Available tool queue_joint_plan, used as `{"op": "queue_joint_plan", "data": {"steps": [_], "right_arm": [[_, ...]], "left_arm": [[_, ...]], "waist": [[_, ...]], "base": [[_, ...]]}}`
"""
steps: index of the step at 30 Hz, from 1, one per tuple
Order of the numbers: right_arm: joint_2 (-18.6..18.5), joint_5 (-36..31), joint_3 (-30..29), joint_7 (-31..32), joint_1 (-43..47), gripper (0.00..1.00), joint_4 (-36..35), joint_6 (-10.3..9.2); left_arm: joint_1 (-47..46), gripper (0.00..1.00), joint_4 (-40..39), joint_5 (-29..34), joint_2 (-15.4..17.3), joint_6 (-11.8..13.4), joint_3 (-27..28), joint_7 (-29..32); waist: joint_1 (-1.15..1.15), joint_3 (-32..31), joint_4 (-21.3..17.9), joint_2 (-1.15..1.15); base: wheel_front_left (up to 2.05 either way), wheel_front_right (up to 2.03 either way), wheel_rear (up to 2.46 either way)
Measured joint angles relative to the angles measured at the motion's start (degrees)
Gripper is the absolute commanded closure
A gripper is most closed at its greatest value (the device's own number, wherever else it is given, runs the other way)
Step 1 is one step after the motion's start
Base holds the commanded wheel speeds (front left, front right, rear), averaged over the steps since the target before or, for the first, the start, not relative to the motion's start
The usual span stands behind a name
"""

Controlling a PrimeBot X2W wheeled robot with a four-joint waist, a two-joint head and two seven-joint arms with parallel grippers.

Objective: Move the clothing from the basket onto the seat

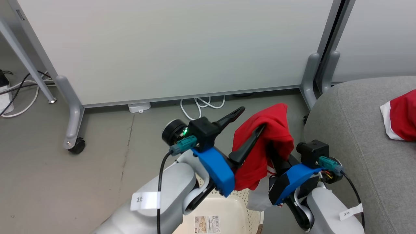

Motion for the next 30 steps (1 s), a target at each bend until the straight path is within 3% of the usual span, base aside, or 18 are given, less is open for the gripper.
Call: {"op": "queue_joint_plan", "data": {"steps": [4,18,30], "right_arm": [[0.0,0.0,-0.8,-0.2,0.0,1.0,-0.3,0.0],[0.0,-1.5,-4.5,-0.5,0.5,1.0,-2.1,0.0],[0.0,-2.1,-5.3,-0.2,1.5,1.0,-3.0,0.0]], "left_arm": [[3.3,0.0,-1.2,2.3,1.3,0.0,2.8,0.0],[22.6,0.0,-11.4,16.3,3.6,0.0,21.5,0.0],[30.8,0.0,-13.8,20.0,3.8,0.0,28.2,0.0]], "waist": [[0.0,0.3,0.0,0.0],[0.0,1.7,0.1,0.0],[0.0,1.3,0.0,0.0]], "base": [[0.0,0.0,0.0],[0.0,0.0,0.0],[0.0,0.0,0.0]]}}
